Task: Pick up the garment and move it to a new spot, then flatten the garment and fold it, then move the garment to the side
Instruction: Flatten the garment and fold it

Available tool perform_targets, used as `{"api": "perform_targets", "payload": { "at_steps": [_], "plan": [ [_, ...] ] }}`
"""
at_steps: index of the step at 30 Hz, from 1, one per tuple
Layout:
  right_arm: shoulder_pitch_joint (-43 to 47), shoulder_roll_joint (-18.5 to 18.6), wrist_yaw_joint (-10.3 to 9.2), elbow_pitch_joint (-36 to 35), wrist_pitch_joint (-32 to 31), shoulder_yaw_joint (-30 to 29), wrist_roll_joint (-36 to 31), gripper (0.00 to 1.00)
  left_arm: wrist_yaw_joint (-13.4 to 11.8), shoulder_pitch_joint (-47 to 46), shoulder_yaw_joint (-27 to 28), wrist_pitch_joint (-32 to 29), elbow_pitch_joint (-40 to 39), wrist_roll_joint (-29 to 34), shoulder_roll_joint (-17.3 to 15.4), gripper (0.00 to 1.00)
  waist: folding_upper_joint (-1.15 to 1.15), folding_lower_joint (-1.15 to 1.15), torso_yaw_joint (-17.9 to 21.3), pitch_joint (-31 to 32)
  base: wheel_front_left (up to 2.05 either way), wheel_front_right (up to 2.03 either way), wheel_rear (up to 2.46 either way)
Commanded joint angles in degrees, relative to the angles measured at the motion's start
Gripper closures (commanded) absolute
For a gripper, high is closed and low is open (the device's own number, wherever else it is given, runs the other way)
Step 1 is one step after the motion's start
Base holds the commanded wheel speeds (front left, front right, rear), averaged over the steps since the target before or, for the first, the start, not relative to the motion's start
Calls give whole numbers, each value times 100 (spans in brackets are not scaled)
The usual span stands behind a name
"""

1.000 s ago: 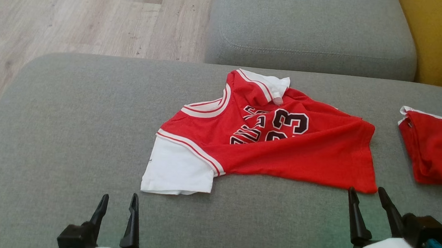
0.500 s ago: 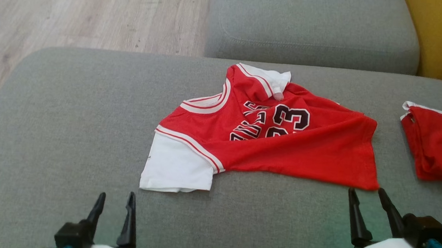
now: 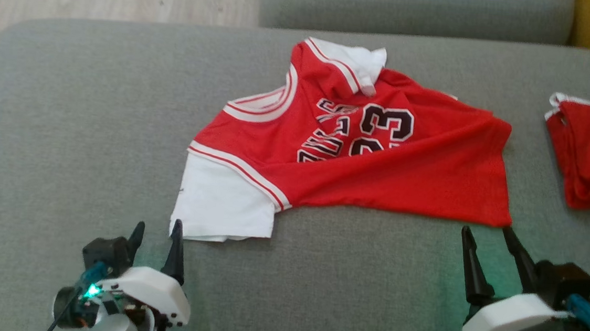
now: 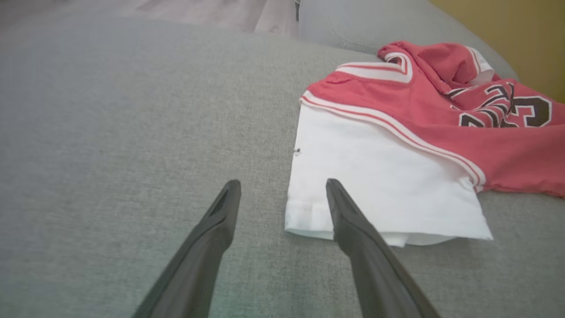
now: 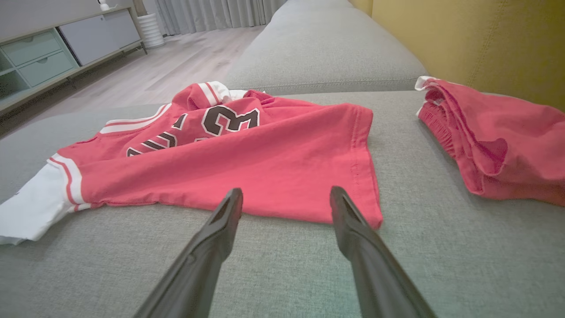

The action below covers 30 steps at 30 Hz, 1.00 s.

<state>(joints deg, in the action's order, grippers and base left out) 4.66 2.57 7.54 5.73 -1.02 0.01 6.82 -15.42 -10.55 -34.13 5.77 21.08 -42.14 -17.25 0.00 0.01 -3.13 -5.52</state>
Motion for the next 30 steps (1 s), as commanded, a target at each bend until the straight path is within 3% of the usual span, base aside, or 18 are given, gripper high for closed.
{"api": "perform_targets", "payload": {
  "at_steps": [1,12,13,14,17,30],
  "plan": [
    [-271,31,-5,-223,13,145,-68,0,51,-313,214,-18,35,-92,6,0,0,-1,127,-183,0,0,0],
    [-412,31,-5,-90,11,72,-162,0,278,-618,28,-346,771,-250,297,0,0,-1,245,-347,0,0,0],
    [-429,31,-5,-66,-4,49,-178,0,311,-634,-12,-397,812,-255,317,13,0,-1,246,-347,0,0,0],
    [-446,31,-5,-35,-26,16,-199,0,339,-651,-46,-435,842,-259,340,47,0,-1,243,-348,0,0,0],
    [-546,31,-5,110,-129,-148,-267,0,392,-691,-100,-454,867,-269,410,100,0,-1,225,-360,0,0,0],
    [-1764,31,-5,1726,-989,-1074,-852,0,192,-621,78,352,224,-63,273,100,0,-1,-133,-543,0,0,0]
  ]
}}
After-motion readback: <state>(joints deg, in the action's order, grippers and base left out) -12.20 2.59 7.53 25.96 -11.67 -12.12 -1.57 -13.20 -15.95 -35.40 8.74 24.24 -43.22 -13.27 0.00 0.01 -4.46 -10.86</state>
